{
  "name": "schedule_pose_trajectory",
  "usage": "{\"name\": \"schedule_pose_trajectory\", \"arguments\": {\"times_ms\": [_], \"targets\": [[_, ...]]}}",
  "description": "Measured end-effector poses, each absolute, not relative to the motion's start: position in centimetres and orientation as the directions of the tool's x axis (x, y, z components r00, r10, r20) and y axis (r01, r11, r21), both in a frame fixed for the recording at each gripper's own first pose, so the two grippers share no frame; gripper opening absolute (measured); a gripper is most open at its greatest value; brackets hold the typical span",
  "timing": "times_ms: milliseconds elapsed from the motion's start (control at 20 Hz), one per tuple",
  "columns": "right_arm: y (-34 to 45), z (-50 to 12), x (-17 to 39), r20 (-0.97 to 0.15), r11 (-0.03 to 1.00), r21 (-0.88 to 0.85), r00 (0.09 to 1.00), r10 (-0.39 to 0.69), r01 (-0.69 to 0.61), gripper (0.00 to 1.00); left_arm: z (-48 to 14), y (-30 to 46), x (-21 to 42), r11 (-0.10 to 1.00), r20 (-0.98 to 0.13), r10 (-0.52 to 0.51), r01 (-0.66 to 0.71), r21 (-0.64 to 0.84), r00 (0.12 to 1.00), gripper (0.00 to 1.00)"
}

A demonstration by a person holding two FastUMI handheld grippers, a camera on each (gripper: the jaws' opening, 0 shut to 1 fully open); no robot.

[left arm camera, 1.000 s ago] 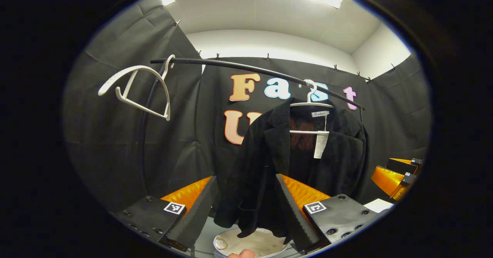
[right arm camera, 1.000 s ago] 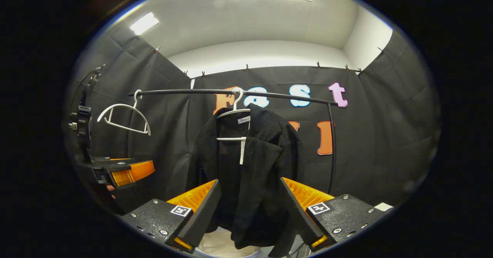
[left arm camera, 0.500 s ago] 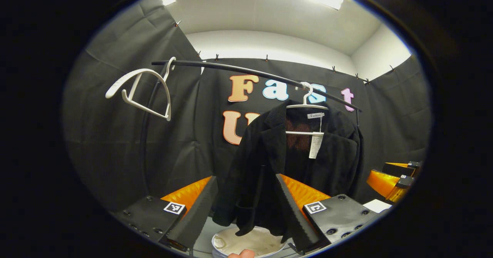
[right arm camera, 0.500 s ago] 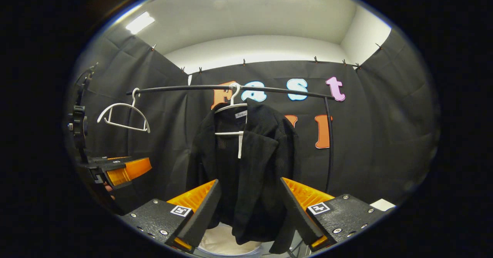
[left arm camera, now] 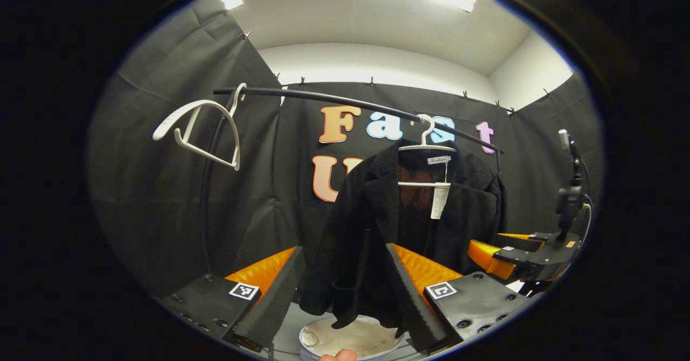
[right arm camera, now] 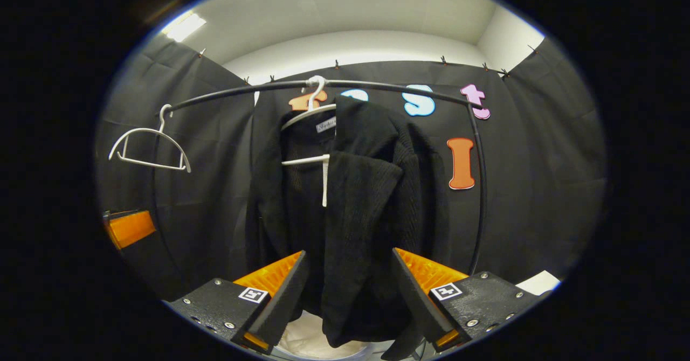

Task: Grasp the clothes on the hanger with both hands and then place them into the laundry hamper below.

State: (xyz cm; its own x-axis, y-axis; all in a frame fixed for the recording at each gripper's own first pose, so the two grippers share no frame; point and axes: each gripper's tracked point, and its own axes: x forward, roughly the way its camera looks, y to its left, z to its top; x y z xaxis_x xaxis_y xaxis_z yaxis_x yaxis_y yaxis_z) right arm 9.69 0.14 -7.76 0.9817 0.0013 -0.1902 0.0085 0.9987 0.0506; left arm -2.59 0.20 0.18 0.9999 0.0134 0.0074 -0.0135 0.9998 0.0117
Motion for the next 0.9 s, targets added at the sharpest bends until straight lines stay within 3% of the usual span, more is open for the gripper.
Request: {"name": "schedule_pose_trajectory", "arguments": {"times_ms": [50, 150, 200, 550, 750, 900], "targets": [[0.0, -8.4, 10.6, -0.204, 0.999, 0.050, 0.979, -0.005, 0.016, 0.94, 0.2, 0.4, -2.6, 0.999, 0.005, 0.031, -0.031, 0.009, 1.000, 0.93], [-0.2, -9.8, 12.7, -0.230, 0.999, 0.046, 0.973, -0.011, 0.022, 0.94, 0.2, 0.6, -2.9, 0.997, 0.002, 0.076, -0.076, 0.012, 0.997, 0.96], [0.1, -10.5, 13.6, -0.243, 0.999, 0.054, 0.970, 0.008, 0.005, 0.94, 0.2, 0.7, -3.0, 0.995, 0.006, 0.099, -0.099, 0.019, 0.995, 1.00], [0.8, -12.2, 19.4, -0.232, 0.991, 0.095, 0.967, 0.109, -0.089, 0.94, 0.5, -0.5, -3.1, 0.959, 0.024, 0.271, -0.272, 0.075, 0.962, 0.97], [1.4, -13.2, 20.4, -0.238, 0.980, 0.124, 0.954, 0.184, -0.158, 0.99, -0.3, -2.7, -2.1, 0.956, 0.019, 0.285, -0.286, 0.062, 0.958, 0.99], [0.6, -13.3, 20.3, -0.229, 0.984, 0.068, 0.957, 0.177, -0.165, 0.43, -1.1, -4.0, 0.4, 0.973, 0.002, 0.223, -0.223, 0.053, 0.975, 0.97]]}}
